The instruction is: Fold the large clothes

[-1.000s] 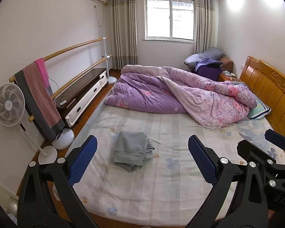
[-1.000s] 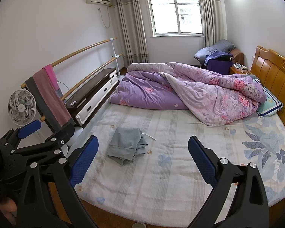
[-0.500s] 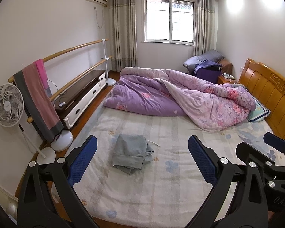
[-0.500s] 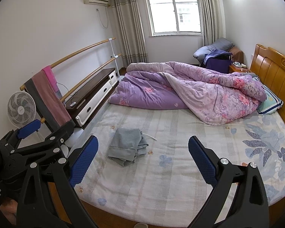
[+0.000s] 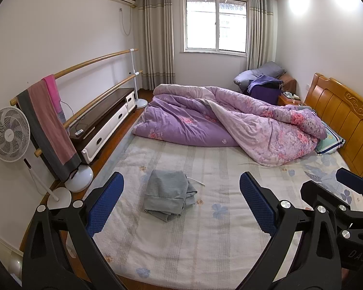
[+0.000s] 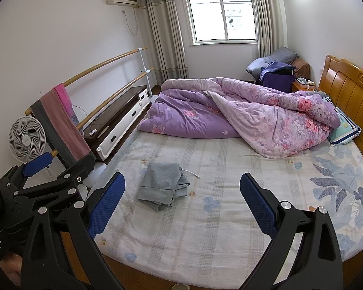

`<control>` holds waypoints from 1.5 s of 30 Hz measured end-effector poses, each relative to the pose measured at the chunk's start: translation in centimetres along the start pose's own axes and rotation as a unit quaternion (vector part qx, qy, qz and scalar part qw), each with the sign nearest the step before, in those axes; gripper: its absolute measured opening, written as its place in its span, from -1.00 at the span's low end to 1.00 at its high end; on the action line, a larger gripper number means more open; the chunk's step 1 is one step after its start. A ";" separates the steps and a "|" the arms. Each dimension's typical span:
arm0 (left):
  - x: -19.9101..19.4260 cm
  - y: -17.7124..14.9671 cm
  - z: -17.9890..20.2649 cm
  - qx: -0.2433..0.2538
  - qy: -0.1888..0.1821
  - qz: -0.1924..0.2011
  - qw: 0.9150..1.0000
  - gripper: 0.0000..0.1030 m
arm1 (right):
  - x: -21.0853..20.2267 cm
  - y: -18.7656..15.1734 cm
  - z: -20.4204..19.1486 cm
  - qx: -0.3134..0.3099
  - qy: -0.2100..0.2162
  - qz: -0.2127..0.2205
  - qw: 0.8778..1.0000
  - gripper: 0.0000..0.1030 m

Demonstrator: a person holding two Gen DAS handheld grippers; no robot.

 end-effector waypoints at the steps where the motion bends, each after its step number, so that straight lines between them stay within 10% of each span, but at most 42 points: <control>1: 0.0 0.0 0.0 0.000 0.000 0.000 1.000 0.88 | 0.0 0.0 0.0 0.000 0.000 0.000 1.000 0.80; 45: 0.7 -0.2 -0.4 0.002 -0.003 -0.002 1.000 0.88 | 0.3 -0.2 0.3 0.004 0.001 -0.005 1.000 0.80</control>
Point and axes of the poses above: each gripper's, at about its wrist camera, not at the fingertips, and x roughly the way its jaws point, z to its right, y to its top, the point moved 5 cm from there along x, roughly the way its jaws point, and after that the axes turned 5 degrees about y, right-handed, at the moved point
